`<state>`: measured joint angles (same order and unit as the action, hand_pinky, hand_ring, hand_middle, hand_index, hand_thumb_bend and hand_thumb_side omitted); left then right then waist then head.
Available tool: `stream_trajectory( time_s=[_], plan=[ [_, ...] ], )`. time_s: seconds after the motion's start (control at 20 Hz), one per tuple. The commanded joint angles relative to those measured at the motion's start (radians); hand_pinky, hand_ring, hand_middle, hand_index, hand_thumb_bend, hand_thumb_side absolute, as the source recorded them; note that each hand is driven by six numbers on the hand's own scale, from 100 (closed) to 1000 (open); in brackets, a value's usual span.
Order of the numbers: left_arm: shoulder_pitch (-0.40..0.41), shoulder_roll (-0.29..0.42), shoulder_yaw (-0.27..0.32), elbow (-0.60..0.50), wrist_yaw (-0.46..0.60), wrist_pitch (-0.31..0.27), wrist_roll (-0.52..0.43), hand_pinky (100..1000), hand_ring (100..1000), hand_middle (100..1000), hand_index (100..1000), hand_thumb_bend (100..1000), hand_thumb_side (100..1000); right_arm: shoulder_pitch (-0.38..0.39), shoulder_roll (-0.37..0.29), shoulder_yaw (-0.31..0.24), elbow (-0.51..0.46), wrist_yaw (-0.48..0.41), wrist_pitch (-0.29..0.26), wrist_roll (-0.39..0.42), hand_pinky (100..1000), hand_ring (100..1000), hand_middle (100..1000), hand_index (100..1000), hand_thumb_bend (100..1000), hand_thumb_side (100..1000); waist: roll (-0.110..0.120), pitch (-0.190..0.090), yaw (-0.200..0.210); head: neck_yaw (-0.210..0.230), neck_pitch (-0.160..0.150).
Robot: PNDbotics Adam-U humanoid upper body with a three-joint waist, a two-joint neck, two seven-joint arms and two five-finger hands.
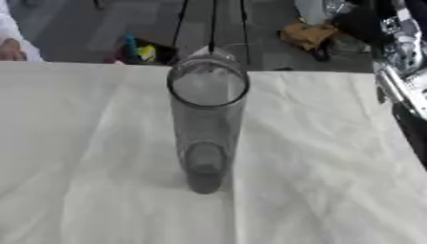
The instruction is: Arrange flowers into the vase.
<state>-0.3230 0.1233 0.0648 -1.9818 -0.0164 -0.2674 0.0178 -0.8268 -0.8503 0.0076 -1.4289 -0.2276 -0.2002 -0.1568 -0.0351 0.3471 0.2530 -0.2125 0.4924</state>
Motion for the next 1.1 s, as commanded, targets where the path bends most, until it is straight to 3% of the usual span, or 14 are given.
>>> stream_trajectory(
  time_s=[0.05, 1.1],
  plan=[
    [-0.004, 0.024, -0.004, -0.018, 0.006, 0.004, 0.000, 566, 704, 713, 915, 100, 1000, -0.036, -0.013, -0.001, -0.032, -0.045, 0.020, -0.015, 100, 100, 100, 110, 100, 187, -0.016, -0.043, 0.001, -0.002, 0.005],
    [0.004, 0.041, -0.013, -0.018, 0.025, 0.010, -0.006, 563, 699, 706, 914, 100, 1000, -0.206, 0.079, 0.042, -0.070, -0.336, 0.134, -0.036, 100, 100, 100, 112, 100, 168, -0.025, -0.084, 0.023, -0.008, 0.028]
  ],
)
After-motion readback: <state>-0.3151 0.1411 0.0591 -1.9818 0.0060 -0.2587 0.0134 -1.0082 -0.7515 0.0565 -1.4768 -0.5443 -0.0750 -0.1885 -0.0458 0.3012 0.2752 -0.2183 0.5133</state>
